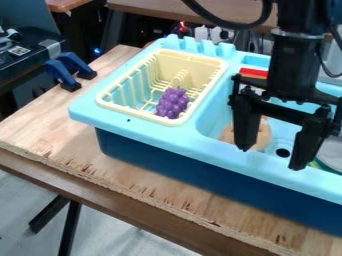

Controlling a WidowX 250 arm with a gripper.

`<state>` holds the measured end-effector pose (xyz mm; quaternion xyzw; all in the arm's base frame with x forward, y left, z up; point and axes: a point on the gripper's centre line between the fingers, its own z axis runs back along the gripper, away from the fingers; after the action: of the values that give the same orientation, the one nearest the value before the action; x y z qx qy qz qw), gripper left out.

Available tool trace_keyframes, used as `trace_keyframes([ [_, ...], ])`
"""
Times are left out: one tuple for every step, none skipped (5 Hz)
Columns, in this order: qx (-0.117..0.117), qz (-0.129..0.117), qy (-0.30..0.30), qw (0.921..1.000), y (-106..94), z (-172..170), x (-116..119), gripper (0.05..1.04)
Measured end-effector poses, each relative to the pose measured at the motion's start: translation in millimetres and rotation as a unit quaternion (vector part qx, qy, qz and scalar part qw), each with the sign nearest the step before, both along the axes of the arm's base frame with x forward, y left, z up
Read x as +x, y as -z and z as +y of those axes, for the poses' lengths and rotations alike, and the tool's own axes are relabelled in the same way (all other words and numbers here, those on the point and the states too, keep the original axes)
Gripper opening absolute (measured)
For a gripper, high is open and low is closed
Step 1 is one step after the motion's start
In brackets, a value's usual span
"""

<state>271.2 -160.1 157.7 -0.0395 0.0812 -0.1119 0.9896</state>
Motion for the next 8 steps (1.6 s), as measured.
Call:
trace_keyframes([
  [0.01, 0.017, 0.0, 0.9998, 11.7, 0.6, -1.7, 0.999],
  [0.04, -0.013, 0.019, 0.9989, 13.1, -3.6, -2.3, 0.999],
  [0.048, -0.08, 0.032, 0.9951, -2.0, -9.7, -5.3, 0.999],
  [0.05, -0.097, 0.035, 0.9934, -7.9, -10.5, -5.1, 0.999],
  [0.009, -0.129, 0.02, 0.9914, -8.6, -13.0, 11.0, 0.999],
  [-0.004, -0.115, -0.013, 0.9933, -16.4, -10.4, 26.5, 0.999],
  [-0.007, -0.099, -0.027, 0.9947, -10.8, -14.5, 39.5, 0.999],
  [0.001, -0.083, -0.024, 0.9962, -6.8, -23.8, 47.3, 0.999],
])
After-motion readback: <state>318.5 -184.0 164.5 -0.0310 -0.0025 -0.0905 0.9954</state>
